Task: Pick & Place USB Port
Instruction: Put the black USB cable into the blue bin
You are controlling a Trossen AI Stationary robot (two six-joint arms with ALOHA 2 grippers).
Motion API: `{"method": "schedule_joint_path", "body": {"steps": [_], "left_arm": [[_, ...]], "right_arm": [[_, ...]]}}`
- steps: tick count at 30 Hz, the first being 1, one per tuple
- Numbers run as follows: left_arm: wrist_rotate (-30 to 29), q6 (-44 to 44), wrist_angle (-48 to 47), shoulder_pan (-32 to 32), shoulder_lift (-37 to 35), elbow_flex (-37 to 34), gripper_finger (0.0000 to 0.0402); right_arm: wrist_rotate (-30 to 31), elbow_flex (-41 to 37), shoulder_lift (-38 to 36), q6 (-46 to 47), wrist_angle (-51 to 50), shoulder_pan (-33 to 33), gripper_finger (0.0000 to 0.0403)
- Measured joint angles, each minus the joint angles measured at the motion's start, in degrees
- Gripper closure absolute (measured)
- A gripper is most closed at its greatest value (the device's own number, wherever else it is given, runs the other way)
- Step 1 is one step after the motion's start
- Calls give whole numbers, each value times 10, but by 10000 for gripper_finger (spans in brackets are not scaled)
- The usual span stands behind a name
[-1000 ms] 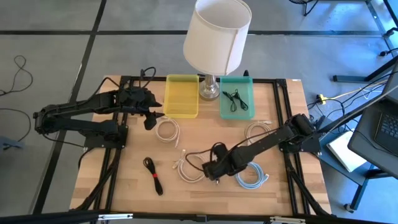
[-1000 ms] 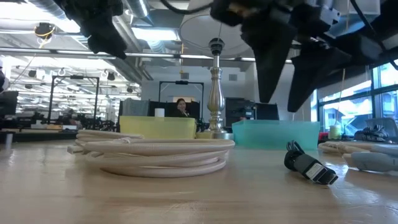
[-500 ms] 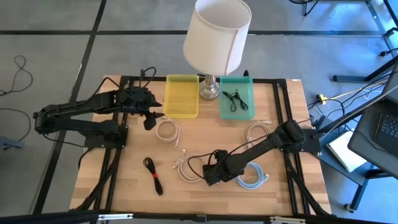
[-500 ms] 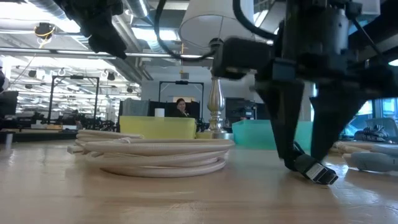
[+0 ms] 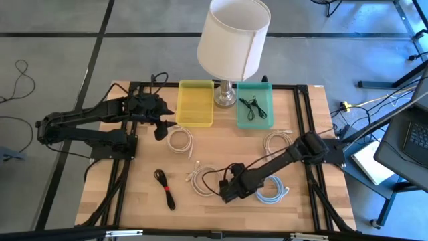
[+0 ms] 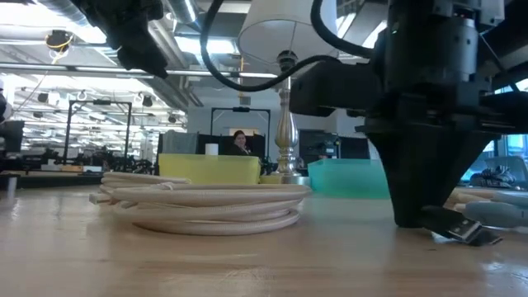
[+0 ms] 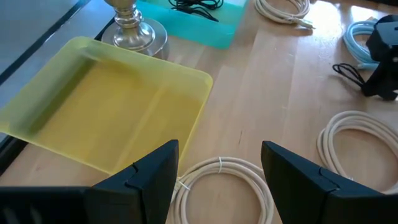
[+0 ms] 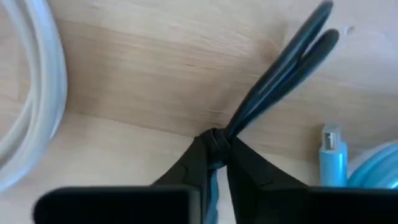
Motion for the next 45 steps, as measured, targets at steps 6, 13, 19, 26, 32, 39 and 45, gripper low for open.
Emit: {"method": "schedule_joint_path", "body": {"steps": [6,13,19,26,32,39,45], "left_arm": [[0,0,-6,0,0,0,178],[0,0,-12,0,0,0,178],[0,-8,-19,0,-1,0,178],[22,-26,-31,0,-7,0,178],[25,-31,-26,0,-10,0,178],[13,-31,-24,0,-9,0,178],[13,-32,0,0,-9,0,178]], "right_arm": [[70,89,2,3,-143,20,367],[108,264,-24,2,-358,67,367],[108,123,-64,-24,-367,50,367],[129,-46,-189,-33,-360,-5,367],[197,-145,-374,-64,-355,-82,367],[191,-247,-529,-275,-164,-229,367],[136,-310,-536,-448,-19,-369,367]]}}
